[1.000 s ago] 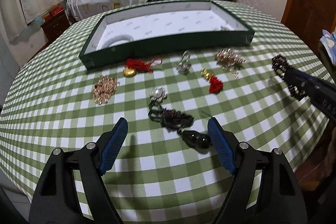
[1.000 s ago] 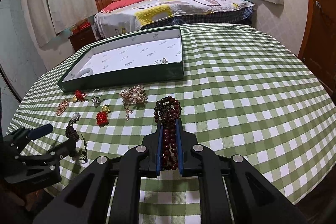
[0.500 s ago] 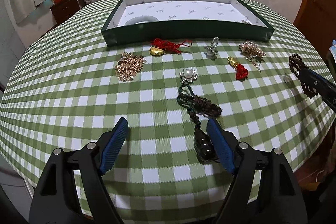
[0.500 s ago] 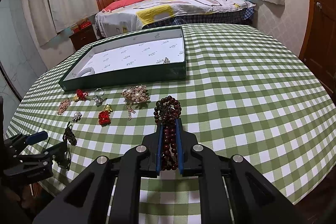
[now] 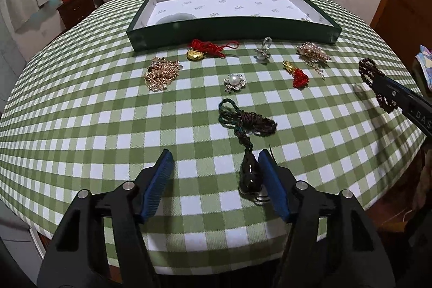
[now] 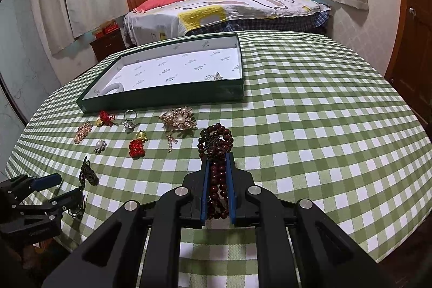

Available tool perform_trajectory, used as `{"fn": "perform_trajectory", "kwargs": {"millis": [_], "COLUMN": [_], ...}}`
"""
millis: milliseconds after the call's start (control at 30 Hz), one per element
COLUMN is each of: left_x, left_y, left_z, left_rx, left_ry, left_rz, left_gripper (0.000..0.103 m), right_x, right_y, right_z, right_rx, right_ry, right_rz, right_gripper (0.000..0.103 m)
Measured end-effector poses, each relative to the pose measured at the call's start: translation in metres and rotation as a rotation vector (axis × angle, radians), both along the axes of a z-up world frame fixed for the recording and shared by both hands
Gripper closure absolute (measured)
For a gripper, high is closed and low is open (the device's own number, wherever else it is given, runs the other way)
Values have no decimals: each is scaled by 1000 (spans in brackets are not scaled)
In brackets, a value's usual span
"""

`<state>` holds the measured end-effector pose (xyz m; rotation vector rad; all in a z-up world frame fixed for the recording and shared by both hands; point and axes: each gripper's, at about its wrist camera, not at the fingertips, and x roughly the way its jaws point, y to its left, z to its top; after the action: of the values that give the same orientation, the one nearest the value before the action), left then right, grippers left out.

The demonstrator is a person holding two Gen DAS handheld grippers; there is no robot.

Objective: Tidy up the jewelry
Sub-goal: 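Grasp the black cord pendant necklace with the left gripper while the right gripper holds the bracelet, then lower the pendant into the green box with the left gripper while the right gripper releases the bracelet there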

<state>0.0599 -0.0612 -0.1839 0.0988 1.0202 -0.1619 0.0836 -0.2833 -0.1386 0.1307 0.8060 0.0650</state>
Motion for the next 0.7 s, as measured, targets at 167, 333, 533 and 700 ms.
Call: {"fn": "perform_trajectory", "kwargs": {"millis": [167,333,533,700], "left_x": [-2,-3,-3,1], "left_y": [-1,-1,4,7], "left_z": [0,0,2,4], "left_rx": [-14,-18,-42,-32], "left_ry": [4,-3,-13,-42], "left_rz": [-18,-23,-35,-27], "left_gripper": [48,59,86,86], "right_x": [0,-1,-2,-2], "right_y": [1,1,2,4], "right_z": [0,1,2,4], "right_rx": [-4,-4,-8,-17], "right_ry": [0,-1,-3,-7], "right_rz": [2,1,6,9], "right_gripper": [91,91,91,91]}}
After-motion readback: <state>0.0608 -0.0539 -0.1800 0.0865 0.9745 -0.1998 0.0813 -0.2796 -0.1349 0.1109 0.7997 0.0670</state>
